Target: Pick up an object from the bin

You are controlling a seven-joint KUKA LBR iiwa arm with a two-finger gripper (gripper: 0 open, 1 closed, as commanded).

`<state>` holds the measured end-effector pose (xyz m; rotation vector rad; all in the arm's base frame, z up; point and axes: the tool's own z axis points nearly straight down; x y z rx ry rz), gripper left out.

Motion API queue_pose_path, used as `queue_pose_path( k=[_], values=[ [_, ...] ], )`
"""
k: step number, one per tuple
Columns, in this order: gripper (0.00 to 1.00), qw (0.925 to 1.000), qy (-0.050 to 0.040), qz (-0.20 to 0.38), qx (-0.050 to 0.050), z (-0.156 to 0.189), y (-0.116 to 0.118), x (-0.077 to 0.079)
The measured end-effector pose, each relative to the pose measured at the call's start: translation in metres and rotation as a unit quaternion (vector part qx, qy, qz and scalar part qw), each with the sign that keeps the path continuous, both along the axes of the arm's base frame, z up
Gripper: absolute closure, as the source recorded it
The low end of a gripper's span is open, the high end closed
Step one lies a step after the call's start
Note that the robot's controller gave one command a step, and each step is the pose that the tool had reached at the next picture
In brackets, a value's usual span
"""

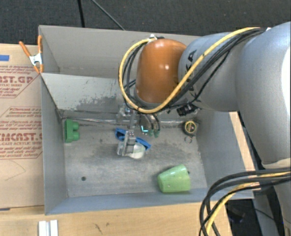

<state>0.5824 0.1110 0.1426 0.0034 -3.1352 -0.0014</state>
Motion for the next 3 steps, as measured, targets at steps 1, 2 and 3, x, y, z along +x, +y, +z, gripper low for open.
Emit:
queue_pose_path(
  k=[1, 2, 3],
  values=[
    [0.00, 0.9994, -0.0003, -0.034, -0.001, -0.068, -0.058, -0.014],
    [1.00, 0.9995, -0.0060, -0.032, 0.001, -0.062, -0.054, -0.010],
    [1.00, 0.9995, -0.0077, -0.030, 0.001, 0.051, -0.037, -0.023]
  ],
)
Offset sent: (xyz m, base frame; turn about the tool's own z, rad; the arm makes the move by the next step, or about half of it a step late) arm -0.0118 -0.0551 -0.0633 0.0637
